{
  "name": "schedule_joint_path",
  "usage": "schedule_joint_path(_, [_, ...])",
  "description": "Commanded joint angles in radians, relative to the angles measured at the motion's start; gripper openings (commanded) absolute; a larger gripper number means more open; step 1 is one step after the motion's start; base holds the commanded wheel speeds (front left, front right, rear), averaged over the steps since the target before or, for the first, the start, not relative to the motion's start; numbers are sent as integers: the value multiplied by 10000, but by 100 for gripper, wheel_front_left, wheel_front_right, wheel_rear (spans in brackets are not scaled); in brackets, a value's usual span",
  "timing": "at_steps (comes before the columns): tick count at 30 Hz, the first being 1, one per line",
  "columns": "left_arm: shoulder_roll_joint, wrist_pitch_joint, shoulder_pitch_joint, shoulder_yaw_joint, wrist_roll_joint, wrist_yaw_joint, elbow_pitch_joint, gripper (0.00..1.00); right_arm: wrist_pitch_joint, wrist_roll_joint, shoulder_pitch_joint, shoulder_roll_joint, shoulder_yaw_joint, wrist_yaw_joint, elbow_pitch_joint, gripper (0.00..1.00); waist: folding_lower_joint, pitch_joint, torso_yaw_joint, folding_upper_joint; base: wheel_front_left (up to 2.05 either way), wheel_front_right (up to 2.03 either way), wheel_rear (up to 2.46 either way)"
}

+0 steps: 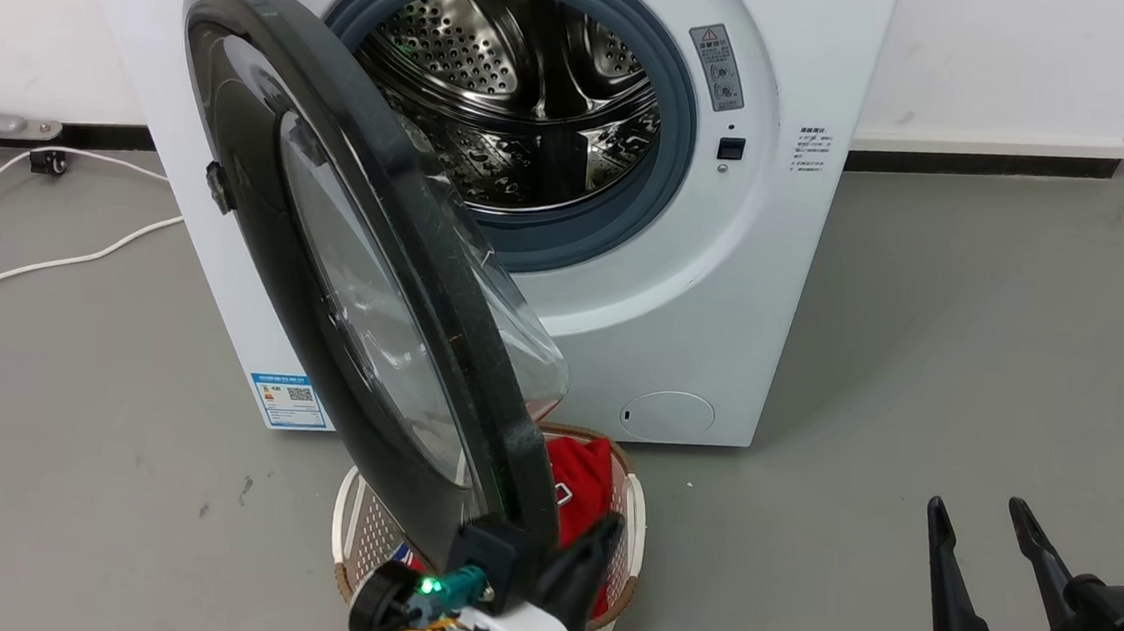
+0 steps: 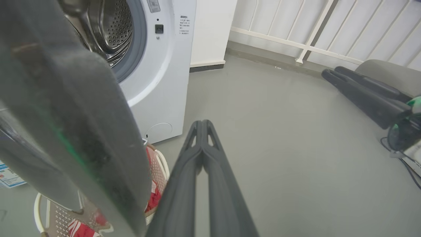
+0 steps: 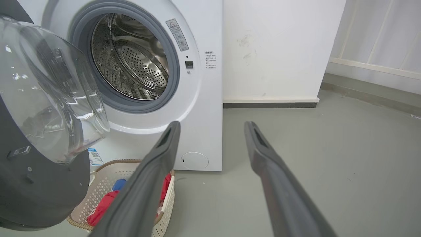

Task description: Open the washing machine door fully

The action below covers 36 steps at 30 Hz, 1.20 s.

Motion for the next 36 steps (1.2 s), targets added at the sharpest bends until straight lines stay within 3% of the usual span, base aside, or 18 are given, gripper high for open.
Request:
schedule_joint_path(1, [-54, -167, -171, 146, -45, 97, 153, 0, -33, 33, -86, 32, -10, -3, 18, 100, -1, -8, -2, -1, 0, 0, 0])
schedule_joint_path(15, [-145, -992, -433, 850, -223, 704, 1048, 0, -62, 104, 13, 71, -74, -3, 76, 100, -1, -56, 116, -1, 0, 0, 0])
schedule_joint_path(22, [97, -1200, 38, 944, -216, 912, 983, 0, -75, 120, 177, 115, -203, -3, 45, 100, -1, -136, 304, -1, 0, 0, 0])
schedule_joint_path(36, [350, -1434, 663, 1078, -206, 1306, 90, 0, -48, 14, 293, 194, -478, -3, -139, 100, -1, -132, 1392, -1, 0, 0, 0])
